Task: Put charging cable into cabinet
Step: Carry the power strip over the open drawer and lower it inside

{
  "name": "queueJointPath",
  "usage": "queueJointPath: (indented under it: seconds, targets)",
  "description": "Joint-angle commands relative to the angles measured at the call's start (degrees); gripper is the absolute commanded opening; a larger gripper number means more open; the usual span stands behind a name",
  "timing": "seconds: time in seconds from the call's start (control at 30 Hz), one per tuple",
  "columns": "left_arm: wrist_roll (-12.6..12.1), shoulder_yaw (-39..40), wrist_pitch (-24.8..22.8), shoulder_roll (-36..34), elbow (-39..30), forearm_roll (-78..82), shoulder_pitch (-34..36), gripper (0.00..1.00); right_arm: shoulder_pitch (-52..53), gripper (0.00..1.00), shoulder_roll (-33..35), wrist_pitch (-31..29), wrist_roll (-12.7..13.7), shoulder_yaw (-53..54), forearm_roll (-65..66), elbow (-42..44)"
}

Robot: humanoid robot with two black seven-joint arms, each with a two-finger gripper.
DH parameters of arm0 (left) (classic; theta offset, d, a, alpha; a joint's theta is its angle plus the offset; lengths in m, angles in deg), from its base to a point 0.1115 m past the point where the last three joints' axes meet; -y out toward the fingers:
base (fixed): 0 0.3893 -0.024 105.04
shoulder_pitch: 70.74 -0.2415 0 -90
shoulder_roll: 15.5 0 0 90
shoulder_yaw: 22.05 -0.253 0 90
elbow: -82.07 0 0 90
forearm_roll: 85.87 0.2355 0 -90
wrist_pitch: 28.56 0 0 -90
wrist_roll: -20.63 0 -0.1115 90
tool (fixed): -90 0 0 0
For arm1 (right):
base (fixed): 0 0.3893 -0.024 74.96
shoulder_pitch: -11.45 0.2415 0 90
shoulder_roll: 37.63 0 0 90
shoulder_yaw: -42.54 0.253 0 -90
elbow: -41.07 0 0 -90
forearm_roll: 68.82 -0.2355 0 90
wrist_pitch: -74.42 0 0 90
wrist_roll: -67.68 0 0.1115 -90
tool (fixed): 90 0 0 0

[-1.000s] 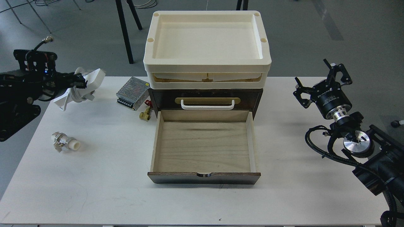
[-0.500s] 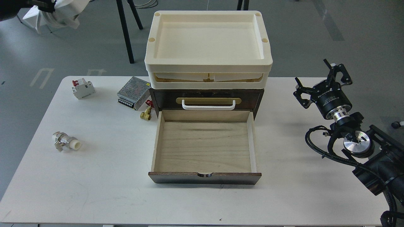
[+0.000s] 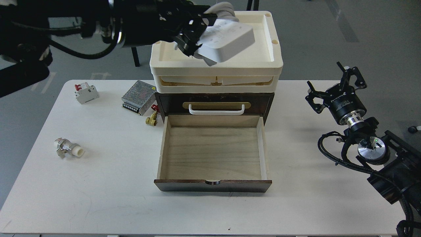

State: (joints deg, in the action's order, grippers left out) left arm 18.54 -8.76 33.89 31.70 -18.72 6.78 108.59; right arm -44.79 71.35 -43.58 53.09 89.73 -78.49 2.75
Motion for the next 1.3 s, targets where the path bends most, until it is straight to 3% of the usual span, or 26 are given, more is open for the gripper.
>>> queueJointPath:
  seconds: [0.0,0.2,0.4,0.57,0.9,1.27]
  targets:
    - [0.07,0.07,-0.44,8.85,-0.19,-0.01,0.48,0.01,-0.01,1.0,0.0,0.0,0.0,0.0,0.0,0.0]
    - [-0.02,-0.46,-0.44,18.01,-0.19,-0.01,-1.18,0.01,0.08,1.0,0.0,0.0,0.0,0.0,0.0,0.0]
    - [-0.81,-1.16,-0.44,19.86,-0.19,0.69,-11.98,0.0,0.08,1.0,0.0,0.0,0.0,0.0,0.0,-0.09]
    - [-3.35,-5.55,-0.44,20.12,0.51,7.0,-17.17,0.01,-0.01,1.0,0.0,0.0,0.0,0.0,0.0,-0.09]
    - [-3.27,-6.52,-0.44,16.88,4.64,22.58,-27.9,0.02,-0.01,1.0,0.0,0.0,0.0,-0.08,0.09,-0.09]
    - [-3.53,-8.28,-0.44,16.17,9.47,28.47,-29.66,0.04,-0.01,1.0,0.0,0.0,0.0,0.0,0.09,-0.09]
